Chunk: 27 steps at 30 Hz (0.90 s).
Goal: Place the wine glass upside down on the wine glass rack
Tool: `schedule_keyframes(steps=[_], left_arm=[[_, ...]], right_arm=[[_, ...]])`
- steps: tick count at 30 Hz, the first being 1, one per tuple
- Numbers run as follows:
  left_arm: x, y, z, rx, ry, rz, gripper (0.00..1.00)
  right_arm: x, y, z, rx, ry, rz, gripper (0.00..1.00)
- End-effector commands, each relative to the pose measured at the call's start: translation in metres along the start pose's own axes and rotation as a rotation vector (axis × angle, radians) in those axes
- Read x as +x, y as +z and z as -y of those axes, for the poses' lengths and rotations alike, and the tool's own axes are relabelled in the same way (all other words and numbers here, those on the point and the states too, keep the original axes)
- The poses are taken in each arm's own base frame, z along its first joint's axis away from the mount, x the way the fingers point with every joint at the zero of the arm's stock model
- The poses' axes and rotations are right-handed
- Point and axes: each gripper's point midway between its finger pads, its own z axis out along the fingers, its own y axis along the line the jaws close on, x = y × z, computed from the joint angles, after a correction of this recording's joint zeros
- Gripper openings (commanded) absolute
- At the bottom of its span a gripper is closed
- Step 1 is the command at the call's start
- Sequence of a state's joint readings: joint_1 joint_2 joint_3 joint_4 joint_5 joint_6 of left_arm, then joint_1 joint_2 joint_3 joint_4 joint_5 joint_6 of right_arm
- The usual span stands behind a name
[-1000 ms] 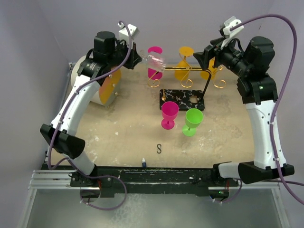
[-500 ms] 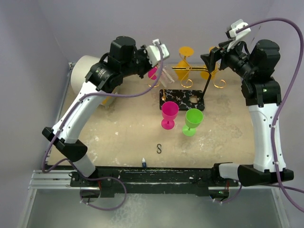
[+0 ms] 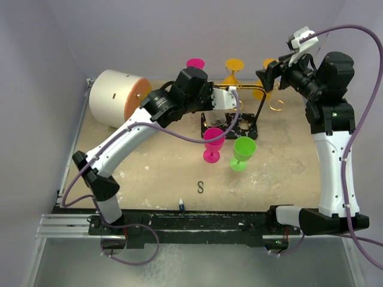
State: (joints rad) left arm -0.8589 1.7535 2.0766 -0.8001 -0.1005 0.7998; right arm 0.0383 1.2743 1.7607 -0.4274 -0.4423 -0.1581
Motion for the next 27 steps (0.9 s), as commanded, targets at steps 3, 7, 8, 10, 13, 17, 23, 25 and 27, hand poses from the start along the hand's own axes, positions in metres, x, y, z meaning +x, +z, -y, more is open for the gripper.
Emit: schedule_keyframes(steps=[3, 7, 8, 10, 13, 17, 23, 25, 27], left_arm=[[0.001, 0.000, -0.032, -0.156, 0.069, -0.030, 0.00], [0.008, 0.006, -0.029, -0.159, 0.083, -0.061, 0.00], [0.009, 0.007, -0.029, -0.161, 0.085, -0.065, 0.00], [0.010, 0.010, -0.028, -0.158, 0.084, -0.070, 0.00], [0.013, 0.014, -0.026, -0.158, 0.084, -0.083, 0.00], [0.020, 0.019, -0.025, -0.163, 0.092, -0.114, 0.00], [0.031, 0.025, -0.026, -0.187, 0.101, -0.174, 0.00], [0.032, 0.026, -0.027, -0.193, 0.100, -0.181, 0.00], [0.034, 0.024, -0.028, -0.198, 0.101, -0.190, 0.00]], right_arm=[[-0.016, -0.007, -0.004, -0.018, -0.023, 0.058, 0.84], [-0.015, -0.008, -0.005, -0.025, -0.020, 0.057, 0.84], [-0.015, -0.008, -0.005, -0.026, -0.020, 0.058, 0.84], [-0.016, -0.008, -0.006, -0.029, -0.020, 0.059, 0.84], [-0.016, -0.009, -0.006, -0.030, -0.021, 0.060, 0.84], [-0.015, -0.009, -0.007, -0.036, -0.019, 0.059, 0.84], [-0.012, -0.008, -0.007, -0.041, -0.016, 0.056, 0.84], [-0.012, -0.008, -0.008, -0.046, -0.016, 0.054, 0.84], [-0.011, -0.007, -0.008, -0.046, -0.016, 0.054, 0.84]])
